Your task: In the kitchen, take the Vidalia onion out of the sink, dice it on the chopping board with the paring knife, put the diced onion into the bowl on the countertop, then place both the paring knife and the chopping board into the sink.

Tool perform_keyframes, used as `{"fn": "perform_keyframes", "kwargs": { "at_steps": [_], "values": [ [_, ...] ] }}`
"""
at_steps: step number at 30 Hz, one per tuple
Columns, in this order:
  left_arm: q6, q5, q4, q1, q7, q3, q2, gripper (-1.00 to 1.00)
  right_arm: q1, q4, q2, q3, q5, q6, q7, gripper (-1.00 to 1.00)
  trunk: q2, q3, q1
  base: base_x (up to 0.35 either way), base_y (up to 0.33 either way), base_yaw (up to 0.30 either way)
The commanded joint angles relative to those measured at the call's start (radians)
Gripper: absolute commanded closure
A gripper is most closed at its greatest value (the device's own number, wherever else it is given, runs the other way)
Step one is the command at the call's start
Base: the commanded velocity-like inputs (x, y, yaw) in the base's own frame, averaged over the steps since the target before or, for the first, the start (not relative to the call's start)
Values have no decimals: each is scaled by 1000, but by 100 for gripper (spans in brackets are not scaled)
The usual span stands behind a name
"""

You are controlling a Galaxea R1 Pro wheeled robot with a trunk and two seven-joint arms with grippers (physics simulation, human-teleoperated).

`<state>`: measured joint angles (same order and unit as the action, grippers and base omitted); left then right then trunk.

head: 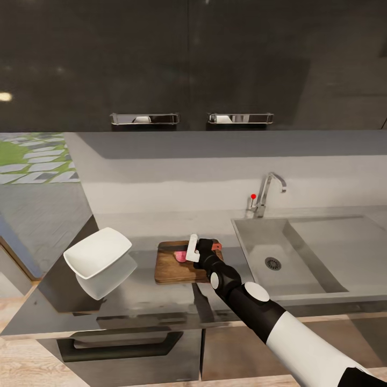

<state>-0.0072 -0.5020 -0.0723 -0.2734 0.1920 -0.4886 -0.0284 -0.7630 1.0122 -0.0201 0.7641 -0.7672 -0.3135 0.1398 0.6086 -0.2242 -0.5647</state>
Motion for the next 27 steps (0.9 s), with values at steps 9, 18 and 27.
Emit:
{"fn": "perform_keyframes", "kwargs": {
  "at_steps": [9, 18, 27],
  "values": [
    [-1, -7, -3, -1, 1, -8, -1, -100, -1, 2, 0, 1, -11, -6, 6, 100, 1, -2, 0, 0, 0, 0],
    [-1, -7, -3, -1, 1, -8, -1, -100, -1, 2, 0, 1, -11, -6, 6, 100, 1, -2, 0, 0, 0, 0],
    [-1, -7, -2, -1, 1, -8, -1, -100, -1, 1, 0, 1, -11, -6, 6, 100, 1, -2, 0, 0, 0, 0]
  ]
}}
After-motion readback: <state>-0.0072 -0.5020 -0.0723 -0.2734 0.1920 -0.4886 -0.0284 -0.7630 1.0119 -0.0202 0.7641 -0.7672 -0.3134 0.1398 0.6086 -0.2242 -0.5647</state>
